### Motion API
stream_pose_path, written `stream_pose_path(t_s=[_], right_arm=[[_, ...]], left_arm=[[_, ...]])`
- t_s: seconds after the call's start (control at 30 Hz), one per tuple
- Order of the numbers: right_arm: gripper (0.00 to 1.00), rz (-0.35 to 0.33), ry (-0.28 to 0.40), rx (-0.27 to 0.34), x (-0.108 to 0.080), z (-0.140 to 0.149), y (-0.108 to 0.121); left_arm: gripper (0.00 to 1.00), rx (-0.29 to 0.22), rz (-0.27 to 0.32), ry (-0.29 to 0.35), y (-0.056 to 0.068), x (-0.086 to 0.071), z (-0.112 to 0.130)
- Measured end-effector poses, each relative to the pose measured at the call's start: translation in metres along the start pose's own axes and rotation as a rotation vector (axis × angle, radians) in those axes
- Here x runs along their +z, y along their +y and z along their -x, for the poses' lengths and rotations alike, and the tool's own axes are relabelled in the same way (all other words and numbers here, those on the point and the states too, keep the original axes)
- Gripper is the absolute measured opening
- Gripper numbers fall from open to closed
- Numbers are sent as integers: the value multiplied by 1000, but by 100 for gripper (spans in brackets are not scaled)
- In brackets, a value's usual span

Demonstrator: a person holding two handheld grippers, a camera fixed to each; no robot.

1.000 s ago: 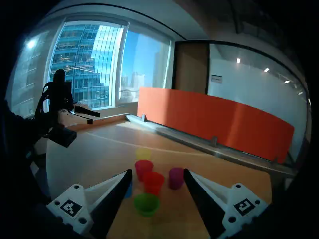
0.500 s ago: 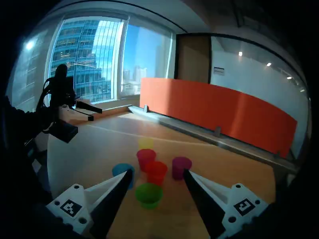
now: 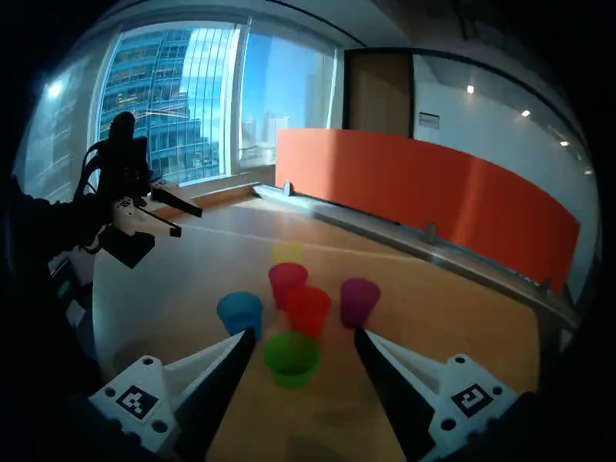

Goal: Pour water

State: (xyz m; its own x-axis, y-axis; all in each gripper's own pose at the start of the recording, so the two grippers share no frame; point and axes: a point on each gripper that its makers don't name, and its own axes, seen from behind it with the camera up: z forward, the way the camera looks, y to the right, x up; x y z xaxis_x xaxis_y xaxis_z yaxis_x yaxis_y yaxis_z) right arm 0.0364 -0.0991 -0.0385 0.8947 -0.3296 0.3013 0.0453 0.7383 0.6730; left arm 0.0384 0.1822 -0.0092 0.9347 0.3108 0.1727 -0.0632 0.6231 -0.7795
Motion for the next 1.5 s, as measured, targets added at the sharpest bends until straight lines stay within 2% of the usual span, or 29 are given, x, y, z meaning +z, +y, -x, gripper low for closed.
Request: stream_pose_path(t_s=[0.37,0.97,1.5], right_arm=[[99,-38,-58,-12,17,25,-4],[99,-84,-153,13,46,71,-6],[99,-100,-193,-7,64,95,-12]], left_arm=[[85,30,40,-59,7,22,29],[85,28,120,-137,18,51,74],[86,37,197,-194,41,70,101]])
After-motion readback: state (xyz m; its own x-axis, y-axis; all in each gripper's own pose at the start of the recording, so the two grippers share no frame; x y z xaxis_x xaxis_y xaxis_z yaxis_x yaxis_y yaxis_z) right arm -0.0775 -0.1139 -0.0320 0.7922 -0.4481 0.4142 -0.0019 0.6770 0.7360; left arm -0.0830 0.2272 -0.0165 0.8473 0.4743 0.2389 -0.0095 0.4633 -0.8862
